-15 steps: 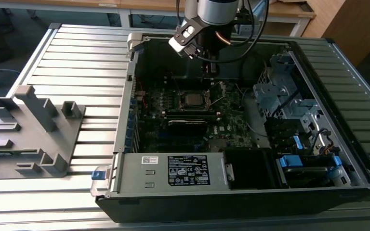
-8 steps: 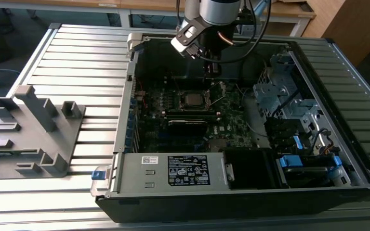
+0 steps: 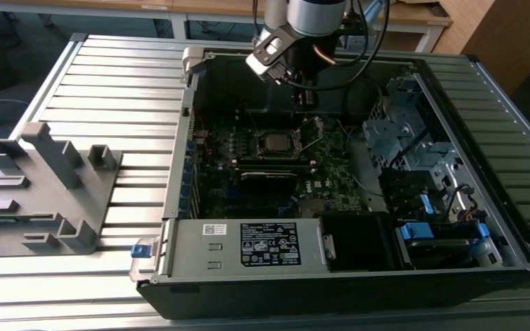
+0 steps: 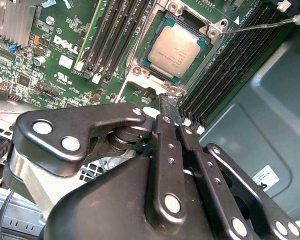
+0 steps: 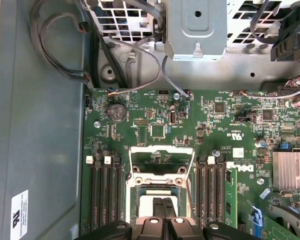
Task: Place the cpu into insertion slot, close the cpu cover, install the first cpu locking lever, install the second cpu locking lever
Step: 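Close the cpu cover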
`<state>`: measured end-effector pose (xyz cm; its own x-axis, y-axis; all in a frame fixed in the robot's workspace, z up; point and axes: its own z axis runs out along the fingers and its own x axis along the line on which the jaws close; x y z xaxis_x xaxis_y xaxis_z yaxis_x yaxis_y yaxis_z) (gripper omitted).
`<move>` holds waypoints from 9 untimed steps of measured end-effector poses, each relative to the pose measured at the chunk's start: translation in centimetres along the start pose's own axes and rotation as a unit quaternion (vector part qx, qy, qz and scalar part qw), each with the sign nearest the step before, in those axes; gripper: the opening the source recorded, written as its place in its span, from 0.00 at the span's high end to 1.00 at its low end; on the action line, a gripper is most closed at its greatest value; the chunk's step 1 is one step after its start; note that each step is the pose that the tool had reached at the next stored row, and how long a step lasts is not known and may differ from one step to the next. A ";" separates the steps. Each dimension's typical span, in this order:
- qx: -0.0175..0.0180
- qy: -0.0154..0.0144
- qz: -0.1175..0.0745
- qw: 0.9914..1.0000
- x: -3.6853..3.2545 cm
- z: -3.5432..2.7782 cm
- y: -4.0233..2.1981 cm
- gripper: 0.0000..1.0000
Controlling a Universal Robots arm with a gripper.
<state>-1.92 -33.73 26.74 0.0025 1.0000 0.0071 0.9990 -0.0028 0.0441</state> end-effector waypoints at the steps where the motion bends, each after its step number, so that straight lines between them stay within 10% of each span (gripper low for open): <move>1: 0.000 0.000 0.000 1.000 0.00 0.00 0.02 0.90; 9: 0.000 0.000 0.000 1.000 0.00 0.03 0.64 0.90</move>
<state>-1.28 -33.73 26.73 0.0025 1.0000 0.0071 0.9990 -0.0028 0.0441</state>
